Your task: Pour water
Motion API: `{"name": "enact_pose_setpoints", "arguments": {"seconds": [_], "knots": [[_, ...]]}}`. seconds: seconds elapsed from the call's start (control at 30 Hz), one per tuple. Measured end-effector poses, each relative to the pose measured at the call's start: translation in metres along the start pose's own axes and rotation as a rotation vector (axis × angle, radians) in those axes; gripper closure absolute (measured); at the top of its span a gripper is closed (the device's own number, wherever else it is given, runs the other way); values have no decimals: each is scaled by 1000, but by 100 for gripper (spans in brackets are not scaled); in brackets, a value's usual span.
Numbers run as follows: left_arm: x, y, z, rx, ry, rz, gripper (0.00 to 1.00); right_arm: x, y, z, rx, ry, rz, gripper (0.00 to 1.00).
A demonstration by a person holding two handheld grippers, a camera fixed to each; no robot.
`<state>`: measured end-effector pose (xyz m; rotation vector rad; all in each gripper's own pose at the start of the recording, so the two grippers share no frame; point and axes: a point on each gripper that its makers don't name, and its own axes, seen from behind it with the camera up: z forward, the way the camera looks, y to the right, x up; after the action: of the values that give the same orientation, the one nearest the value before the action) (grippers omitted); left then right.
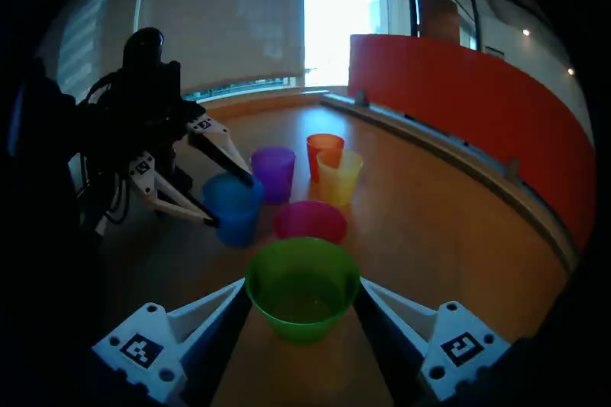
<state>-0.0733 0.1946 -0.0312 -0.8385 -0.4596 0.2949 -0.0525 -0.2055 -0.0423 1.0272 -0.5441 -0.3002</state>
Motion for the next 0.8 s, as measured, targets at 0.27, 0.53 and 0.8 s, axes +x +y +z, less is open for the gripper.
{"name": "enact_pose_setpoints", "arguments": {"seconds": [0.27,0.53,0.8], "knots": [[-7,2,6,-2,-11,21,11,-9,-3,6,11,-16,11,10],[-8,4,9,-11,-8,17,11,-18,-8,12,24,-39,16,9],[-13,4,8,-15,-12,14,11,-24,-10,15,28,-55,19,9]]}}
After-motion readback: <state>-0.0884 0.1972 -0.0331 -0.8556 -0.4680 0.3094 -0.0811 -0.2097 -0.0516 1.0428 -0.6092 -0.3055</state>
